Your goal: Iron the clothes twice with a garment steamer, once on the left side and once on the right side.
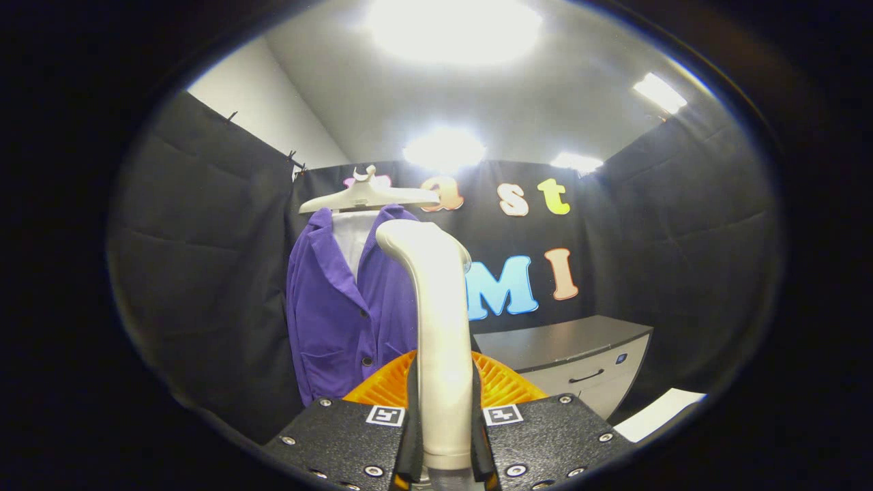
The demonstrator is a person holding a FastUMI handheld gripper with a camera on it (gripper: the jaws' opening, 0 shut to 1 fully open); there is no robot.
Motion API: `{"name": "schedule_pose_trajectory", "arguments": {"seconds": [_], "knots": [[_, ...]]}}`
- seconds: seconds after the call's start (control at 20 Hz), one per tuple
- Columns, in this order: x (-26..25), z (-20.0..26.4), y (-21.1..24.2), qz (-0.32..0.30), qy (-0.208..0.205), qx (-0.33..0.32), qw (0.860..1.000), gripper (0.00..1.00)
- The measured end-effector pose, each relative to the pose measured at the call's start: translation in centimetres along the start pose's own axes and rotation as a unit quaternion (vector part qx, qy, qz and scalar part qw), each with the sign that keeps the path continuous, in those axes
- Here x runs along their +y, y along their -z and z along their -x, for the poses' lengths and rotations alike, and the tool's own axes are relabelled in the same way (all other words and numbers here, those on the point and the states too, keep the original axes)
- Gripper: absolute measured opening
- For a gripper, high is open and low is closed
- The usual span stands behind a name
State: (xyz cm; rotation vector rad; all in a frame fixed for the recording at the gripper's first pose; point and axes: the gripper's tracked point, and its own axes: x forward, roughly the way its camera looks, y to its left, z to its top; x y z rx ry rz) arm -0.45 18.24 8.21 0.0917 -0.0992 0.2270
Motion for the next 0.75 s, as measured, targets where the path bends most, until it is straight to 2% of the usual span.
{"name": "schedule_pose_trajectory", "arguments": {"seconds": [0.35, 0.75], "knots": [[1.0, -0.5, 2.1, 0.005, -0.008, 0.029, 1.0, 0.27], [2.9, -1.3, 1.3, 0.026, -0.014, 0.02, 0.999, 0.27]]}}
